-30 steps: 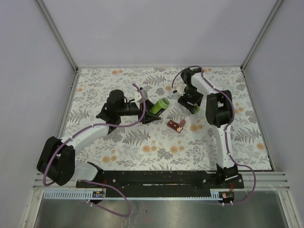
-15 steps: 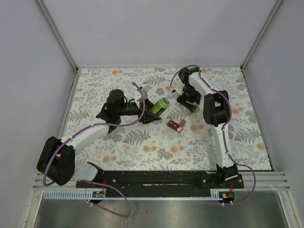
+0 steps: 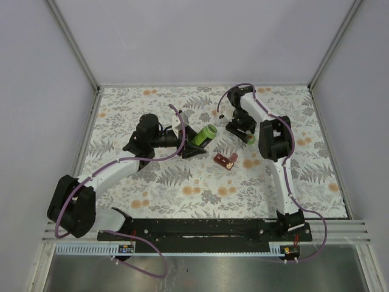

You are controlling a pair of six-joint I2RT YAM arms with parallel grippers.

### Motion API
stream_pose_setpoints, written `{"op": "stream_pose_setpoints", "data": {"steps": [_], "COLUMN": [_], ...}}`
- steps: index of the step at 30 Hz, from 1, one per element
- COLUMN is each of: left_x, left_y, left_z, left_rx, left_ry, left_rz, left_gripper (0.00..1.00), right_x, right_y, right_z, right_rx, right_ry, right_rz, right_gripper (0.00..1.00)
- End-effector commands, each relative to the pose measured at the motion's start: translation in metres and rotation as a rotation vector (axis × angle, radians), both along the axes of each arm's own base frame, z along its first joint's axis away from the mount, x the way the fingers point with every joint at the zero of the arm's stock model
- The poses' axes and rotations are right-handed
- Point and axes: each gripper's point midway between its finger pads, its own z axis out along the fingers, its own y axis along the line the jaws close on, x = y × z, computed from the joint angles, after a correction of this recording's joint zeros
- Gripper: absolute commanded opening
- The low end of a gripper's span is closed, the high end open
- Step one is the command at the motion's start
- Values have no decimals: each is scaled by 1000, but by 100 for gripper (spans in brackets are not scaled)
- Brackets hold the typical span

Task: Sort the pills into containers
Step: Screw the lid of the pill bottle onto the pill bottle.

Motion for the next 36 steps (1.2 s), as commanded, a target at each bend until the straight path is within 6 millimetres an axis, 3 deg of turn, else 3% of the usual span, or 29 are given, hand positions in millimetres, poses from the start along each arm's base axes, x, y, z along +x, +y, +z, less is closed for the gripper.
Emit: {"op": "stream_pose_setpoints", "data": {"steps": [1, 12, 21, 29, 36], "left_x": [1, 1, 0, 1, 4], "left_y": [-3, -3, -2, -2, -1], "left_z": [32, 34, 34, 32, 25], "left_rx": [-56, -56, -56, -52, -30], "left_ry": [-87, -89, -90, -93, -93], "left_rz": [-27, -31, -29, -26, -8], "left_gripper": [0, 0, 0, 0, 0], "right_x": [-32, -39, -39, -34, -34], "right_y": [-11, -19, -19, -13, 12], "right_z": [14, 13, 12, 17, 50], "right_rx": [-73, -105, -106, -71, 106], "right_ry": [144, 158, 155, 117, 9], "right_rz": [45, 59, 56, 45, 10], "right_gripper": [70, 72, 68, 54, 38]}}
